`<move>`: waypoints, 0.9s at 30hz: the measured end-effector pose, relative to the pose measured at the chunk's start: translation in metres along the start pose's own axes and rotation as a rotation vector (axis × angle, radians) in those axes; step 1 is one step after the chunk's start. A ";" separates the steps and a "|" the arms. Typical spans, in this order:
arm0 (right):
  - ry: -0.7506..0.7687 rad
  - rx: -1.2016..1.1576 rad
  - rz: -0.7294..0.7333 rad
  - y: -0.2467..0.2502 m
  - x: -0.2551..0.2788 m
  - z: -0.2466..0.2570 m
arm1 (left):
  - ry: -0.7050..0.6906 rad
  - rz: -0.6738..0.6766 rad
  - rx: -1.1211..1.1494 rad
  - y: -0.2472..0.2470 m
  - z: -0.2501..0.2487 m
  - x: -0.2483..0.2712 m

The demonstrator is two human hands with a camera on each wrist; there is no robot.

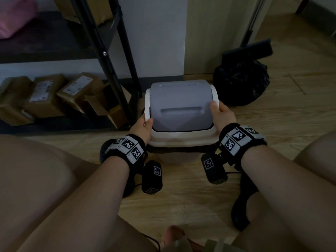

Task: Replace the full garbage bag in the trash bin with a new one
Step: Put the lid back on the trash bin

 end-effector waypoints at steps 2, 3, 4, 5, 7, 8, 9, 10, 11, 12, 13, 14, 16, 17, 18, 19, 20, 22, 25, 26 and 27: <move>-0.004 0.000 -0.018 -0.001 0.000 -0.001 | -0.004 -0.002 0.009 0.000 0.000 0.000; -0.014 -0.002 -0.029 -0.002 0.000 -0.002 | -0.004 -0.002 0.008 0.000 0.000 0.000; -0.025 -0.010 -0.037 -0.003 0.001 -0.003 | -0.005 -0.001 0.003 0.000 0.000 0.000; -0.035 -0.024 -0.043 -0.004 0.001 -0.005 | -0.007 0.001 -0.007 0.000 -0.001 0.000; -0.042 -0.043 -0.058 -0.005 0.001 -0.007 | -0.015 0.001 -0.035 0.000 -0.001 0.000; -0.042 -0.044 -0.062 -0.005 0.001 -0.007 | -0.017 0.002 -0.045 0.000 -0.002 0.000; -0.041 -0.043 -0.064 -0.005 0.001 -0.008 | -0.016 0.005 -0.050 0.000 -0.002 0.000; -0.042 -0.043 -0.066 -0.006 0.001 -0.008 | -0.017 0.011 -0.050 0.000 -0.001 -0.001; -0.043 -0.042 -0.065 -0.005 0.001 -0.008 | -0.015 0.018 -0.047 0.001 0.000 -0.001; -0.043 -0.043 -0.064 -0.005 0.001 -0.008 | -0.017 0.024 -0.045 0.002 0.000 -0.002; -0.040 -0.043 -0.062 -0.005 0.001 -0.009 | -0.015 0.034 -0.047 0.002 0.001 -0.002; -0.035 -0.040 -0.059 -0.005 0.001 -0.009 | -0.020 0.041 -0.051 0.003 0.001 -0.002; -0.027 -0.032 -0.052 -0.005 0.002 -0.010 | -0.020 0.052 -0.048 0.004 0.002 -0.003; -0.025 -0.031 -0.049 -0.005 0.002 -0.010 | -0.018 0.057 -0.039 0.005 0.001 -0.002; -0.022 -0.032 -0.046 -0.005 0.002 -0.010 | -0.021 0.061 -0.035 0.006 0.001 -0.002; -0.021 -0.030 -0.041 -0.004 0.002 -0.010 | -0.014 0.062 -0.041 0.008 0.002 -0.001; -0.022 -0.024 -0.034 -0.004 0.003 -0.010 | -0.006 0.058 -0.052 0.009 0.004 -0.002; -0.030 -0.018 -0.022 -0.003 0.002 -0.010 | 0.021 0.042 -0.080 0.012 0.007 -0.003; -0.066 0.007 0.010 -0.004 0.000 -0.011 | 0.080 0.007 -0.079 0.014 0.014 -0.002; -0.079 0.017 0.020 -0.004 0.000 -0.011 | 0.094 -0.001 -0.065 0.014 0.015 -0.001; -0.086 0.025 0.027 -0.005 0.000 -0.012 | 0.115 -0.001 -0.053 0.013 0.016 0.001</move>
Point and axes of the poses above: each hand's wrist, its own x-axis away from the middle knuckle, its own y-axis out of the back of the hand, z = x × y, the point moved 5 cm from there along -x, towards the middle knuckle, and after that the axes turned 14 degrees about x, right-handed, at the moved point
